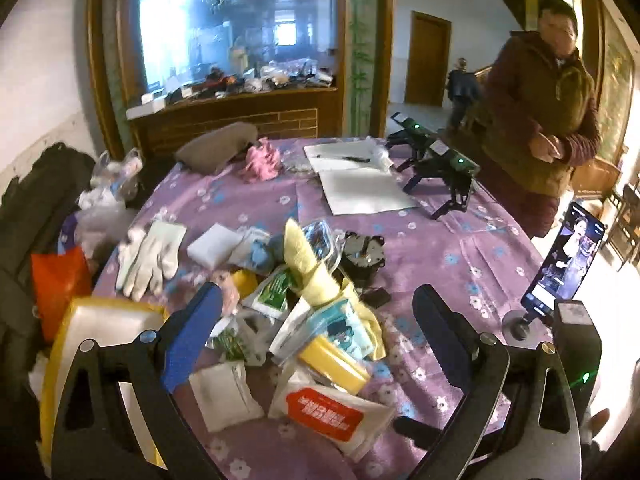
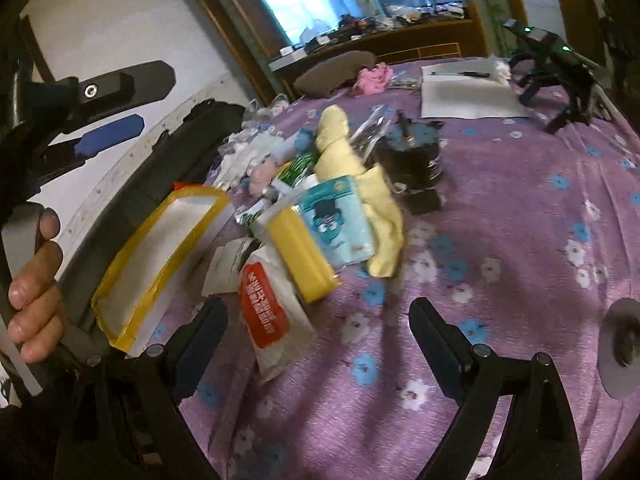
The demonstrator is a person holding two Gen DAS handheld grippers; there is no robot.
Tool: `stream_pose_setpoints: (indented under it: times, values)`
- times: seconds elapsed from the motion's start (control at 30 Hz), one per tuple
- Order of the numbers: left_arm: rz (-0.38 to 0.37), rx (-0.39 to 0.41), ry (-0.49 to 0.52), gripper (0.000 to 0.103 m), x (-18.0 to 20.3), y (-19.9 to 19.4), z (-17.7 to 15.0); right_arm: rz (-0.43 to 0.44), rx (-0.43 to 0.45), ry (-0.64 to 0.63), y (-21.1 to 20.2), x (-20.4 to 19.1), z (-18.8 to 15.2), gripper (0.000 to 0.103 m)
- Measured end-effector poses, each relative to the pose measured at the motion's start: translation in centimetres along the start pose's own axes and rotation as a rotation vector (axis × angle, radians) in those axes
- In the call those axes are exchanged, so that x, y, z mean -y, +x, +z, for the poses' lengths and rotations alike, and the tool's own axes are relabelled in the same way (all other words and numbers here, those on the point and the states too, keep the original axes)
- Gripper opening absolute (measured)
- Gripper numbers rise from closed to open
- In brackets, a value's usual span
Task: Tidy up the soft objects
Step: 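Grasp the yellow packet with the right tool while the left tool grasps the red-labelled white packet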
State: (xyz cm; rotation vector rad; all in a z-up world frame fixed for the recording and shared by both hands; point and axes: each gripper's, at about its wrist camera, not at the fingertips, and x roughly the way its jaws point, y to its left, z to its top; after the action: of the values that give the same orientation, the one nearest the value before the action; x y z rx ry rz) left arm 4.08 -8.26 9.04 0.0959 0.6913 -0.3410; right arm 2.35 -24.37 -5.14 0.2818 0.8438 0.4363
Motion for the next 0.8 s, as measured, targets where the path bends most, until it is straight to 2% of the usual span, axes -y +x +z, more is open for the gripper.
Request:
stream_pose_setpoints:
  times: [0.07, 0.13, 0.17, 0.27, 0.3, 0.37, 0.47, 0.53, 0.57, 0.63, 0.7, 0.8]
  values:
    - [0.019, -0.017, -0.027, 0.097, -1.6, 0.4, -1.3, 0.032, -0.003, 0.013, 0.2, 0.6, 0.4, 0.092]
    - [0.036, -0.115, -0.085, 0.097, -3.9, 1.1, -3.6, 0.078, -0.024, 0.025, 1.0, 1.1, 0.7, 0.091]
    - [0.022, -0.175, -0.136, 0.097, -5.3, 1.9, -5.9, 0.101, -0.042, 0.026, 1.6, 1.2, 0.6, 0.091]
    - [-0.037, -0.266, -0.263, 0.097, -7.3, 3.1, -10.2, 0.116, -0.081, 0.018, 3.3, 0.6, 0.8, 0.087]
    - [-0.048, -0.28, -0.296, 0.097, -7.6, 3.4, -11.0, 0.115, -0.092, 0.022, 3.8, 0.6, 1.1, 0.082]
    - [-0.077, -0.294, -0.36, 0.097, -7.5, 3.8, -12.2, 0.128, -0.098, 0.024, 4.7, 0.6, 2.5, 0.079]
    - [-0.108, -0.291, -0.381, 0.097, -6.2, 4.3, -12.4, 0.134, -0.147, 0.004, 7.6, 0.6, 4.5, 0.071]
    - [-0.146, -0.32, -0.395, 0.097, -5.3, 4.8, -12.2, 0.126, -0.213, -0.033, 9.9, 0.3, 4.8, 0.059]
    - [-0.157, -0.329, -0.402, 0.097, -4.9, 5.3, -12.3, 0.095, -0.24, -0.056, 10.7, 0.1, 4.6, 0.047]
    - [-0.164, -0.343, -0.411, 0.093, -4.3, 6.1, -12.1, 0.073, -0.212, -0.07, 10.4, 0.2, 4.3, 0.036]
    - [-0.168, -0.345, -0.395, 0.093, -3.5, 6.7, -12.0, 0.094, -0.199, -0.045, 9.5, 0.7, 3.9, 0.032]
    - [-0.163, -0.353, -0.366, 0.093, -2.4, 7.6, -11.7, 0.079, -0.152, -0.016, 7.7, 1.9, 3.8, 0.03]
